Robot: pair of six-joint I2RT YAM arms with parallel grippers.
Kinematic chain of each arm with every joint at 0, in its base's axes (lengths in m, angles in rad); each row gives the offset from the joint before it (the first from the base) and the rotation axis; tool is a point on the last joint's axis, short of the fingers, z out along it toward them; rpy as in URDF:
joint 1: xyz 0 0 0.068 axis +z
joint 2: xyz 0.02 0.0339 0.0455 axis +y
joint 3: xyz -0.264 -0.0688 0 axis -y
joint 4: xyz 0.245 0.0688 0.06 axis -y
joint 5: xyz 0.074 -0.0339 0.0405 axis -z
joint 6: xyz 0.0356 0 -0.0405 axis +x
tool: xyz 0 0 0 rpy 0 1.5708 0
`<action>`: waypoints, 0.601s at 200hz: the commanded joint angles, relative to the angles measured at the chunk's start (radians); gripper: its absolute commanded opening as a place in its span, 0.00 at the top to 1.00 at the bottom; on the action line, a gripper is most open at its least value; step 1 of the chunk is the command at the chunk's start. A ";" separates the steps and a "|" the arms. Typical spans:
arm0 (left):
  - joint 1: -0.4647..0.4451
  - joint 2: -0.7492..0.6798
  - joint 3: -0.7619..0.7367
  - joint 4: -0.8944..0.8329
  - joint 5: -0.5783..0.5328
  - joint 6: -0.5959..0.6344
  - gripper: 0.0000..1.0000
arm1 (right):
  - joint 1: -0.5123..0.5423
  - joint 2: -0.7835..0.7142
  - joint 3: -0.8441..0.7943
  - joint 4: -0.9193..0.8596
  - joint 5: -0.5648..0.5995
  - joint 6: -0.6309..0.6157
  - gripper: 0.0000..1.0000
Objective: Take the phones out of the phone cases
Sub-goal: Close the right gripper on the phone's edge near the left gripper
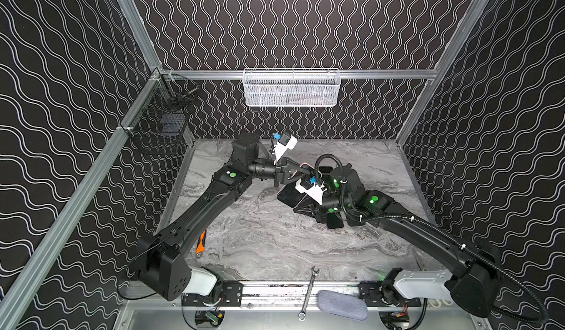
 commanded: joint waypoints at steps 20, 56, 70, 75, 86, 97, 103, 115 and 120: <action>-0.007 -0.002 -0.006 0.033 0.009 -0.024 1.00 | 0.000 -0.008 -0.002 0.123 -0.058 0.018 0.67; -0.006 -0.010 -0.010 0.042 -0.003 -0.044 1.00 | -0.041 -0.047 -0.050 0.195 -0.142 0.078 0.68; -0.007 -0.014 -0.013 0.048 -0.018 -0.057 1.00 | -0.048 -0.061 -0.058 0.204 -0.155 0.088 0.70; -0.006 -0.016 -0.014 0.050 -0.023 -0.062 1.00 | -0.049 -0.063 -0.059 0.204 -0.163 0.089 0.70; -0.006 -0.018 -0.014 0.061 -0.038 -0.087 1.00 | -0.053 -0.065 -0.058 0.202 -0.180 0.094 0.71; -0.005 -0.016 -0.011 0.070 -0.050 -0.116 1.00 | -0.055 -0.066 -0.057 0.202 -0.198 0.097 0.72; -0.005 -0.016 -0.011 0.075 -0.061 -0.134 1.00 | -0.055 -0.068 -0.057 0.202 -0.206 0.099 0.72; -0.004 -0.016 -0.015 0.092 -0.080 -0.173 1.00 | -0.055 -0.063 -0.055 0.200 -0.231 0.102 0.72; -0.004 -0.016 -0.016 0.100 -0.088 -0.189 1.00 | -0.054 -0.061 -0.052 0.192 -0.242 0.099 0.72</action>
